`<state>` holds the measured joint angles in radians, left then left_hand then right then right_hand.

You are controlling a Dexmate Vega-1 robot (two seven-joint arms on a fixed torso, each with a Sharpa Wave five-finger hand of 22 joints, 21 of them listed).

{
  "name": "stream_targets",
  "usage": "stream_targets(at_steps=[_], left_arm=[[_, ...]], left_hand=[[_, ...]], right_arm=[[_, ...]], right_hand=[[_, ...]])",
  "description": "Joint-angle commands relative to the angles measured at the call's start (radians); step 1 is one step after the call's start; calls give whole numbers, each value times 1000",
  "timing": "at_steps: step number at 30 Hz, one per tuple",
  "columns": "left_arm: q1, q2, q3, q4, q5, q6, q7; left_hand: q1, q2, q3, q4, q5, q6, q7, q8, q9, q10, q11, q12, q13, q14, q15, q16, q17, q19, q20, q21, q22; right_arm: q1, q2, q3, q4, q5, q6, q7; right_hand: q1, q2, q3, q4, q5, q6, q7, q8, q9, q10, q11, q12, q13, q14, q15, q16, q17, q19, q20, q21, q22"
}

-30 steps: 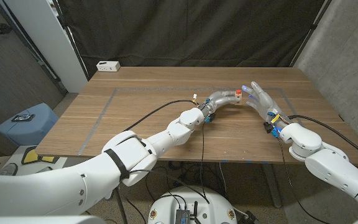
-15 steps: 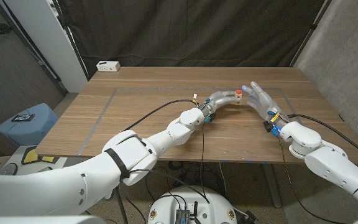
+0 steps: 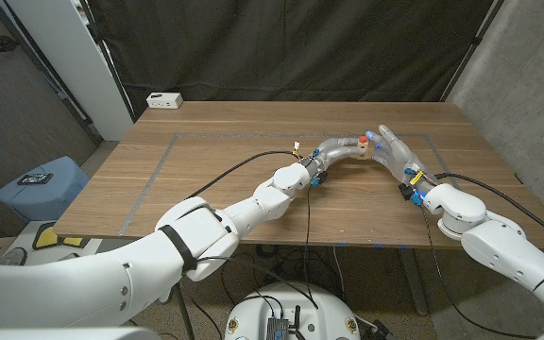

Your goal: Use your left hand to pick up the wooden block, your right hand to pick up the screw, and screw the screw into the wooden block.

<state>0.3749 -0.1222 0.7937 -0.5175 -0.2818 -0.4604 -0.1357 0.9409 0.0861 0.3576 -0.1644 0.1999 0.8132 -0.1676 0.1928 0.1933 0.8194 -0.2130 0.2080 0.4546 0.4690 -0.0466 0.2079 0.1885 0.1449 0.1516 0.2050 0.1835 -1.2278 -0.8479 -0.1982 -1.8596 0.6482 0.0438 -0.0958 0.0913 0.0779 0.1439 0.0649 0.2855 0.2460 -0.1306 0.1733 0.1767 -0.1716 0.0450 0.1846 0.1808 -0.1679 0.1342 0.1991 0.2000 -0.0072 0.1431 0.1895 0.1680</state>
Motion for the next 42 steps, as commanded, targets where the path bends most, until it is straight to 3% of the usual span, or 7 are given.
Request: stream_targets(at_steps=[1, 31, 42], left_arm=[[-3, -2, -1, 4, -2, 3, -2], [-21, -29, -5, 60, -12, 1, -10], [-11, -25, -3, 40, -9, 2, -4]], left_hand=[[26, 26, 0, 4, 4, 19, 7, 10, 5, 9, -5, 6, 21, 4, -57, -2, 2, -4, 6, 4, 2], [42, 31, 4, 0, 6, 1, 23, 5, 4, -7, -2, 7, 22, -6, -54, -6, 1, -5, 10, 4, 2], [53, 34, 8, -3, 8, -13, 30, 1, 4, -21, 0, 6, 23, -11, -50, -9, 0, -6, 10, 4, 3]], right_arm=[[15, 1, -13, 10, 5, -2, 9], [-4, -15, -9, -9, 11, -5, 3], [-32, -26, 3, -27, 17, -5, -2]], right_hand=[[-2, 3, 0, 4, 4, -4, -3, 1, 1, -86, 3, 2, 2, -140, 4, 0, 3, -1, 10, -3, 3], [-4, 3, -1, 6, 5, 0, -3, 8, 0, -87, 4, 4, 2, -139, 5, 2, 3, -2, 10, -1, 3], [-4, 4, -2, 6, 6, 3, -1, 10, 0, -87, 4, 5, 2, -138, 5, 2, 3, -1, 9, -1, 3]])
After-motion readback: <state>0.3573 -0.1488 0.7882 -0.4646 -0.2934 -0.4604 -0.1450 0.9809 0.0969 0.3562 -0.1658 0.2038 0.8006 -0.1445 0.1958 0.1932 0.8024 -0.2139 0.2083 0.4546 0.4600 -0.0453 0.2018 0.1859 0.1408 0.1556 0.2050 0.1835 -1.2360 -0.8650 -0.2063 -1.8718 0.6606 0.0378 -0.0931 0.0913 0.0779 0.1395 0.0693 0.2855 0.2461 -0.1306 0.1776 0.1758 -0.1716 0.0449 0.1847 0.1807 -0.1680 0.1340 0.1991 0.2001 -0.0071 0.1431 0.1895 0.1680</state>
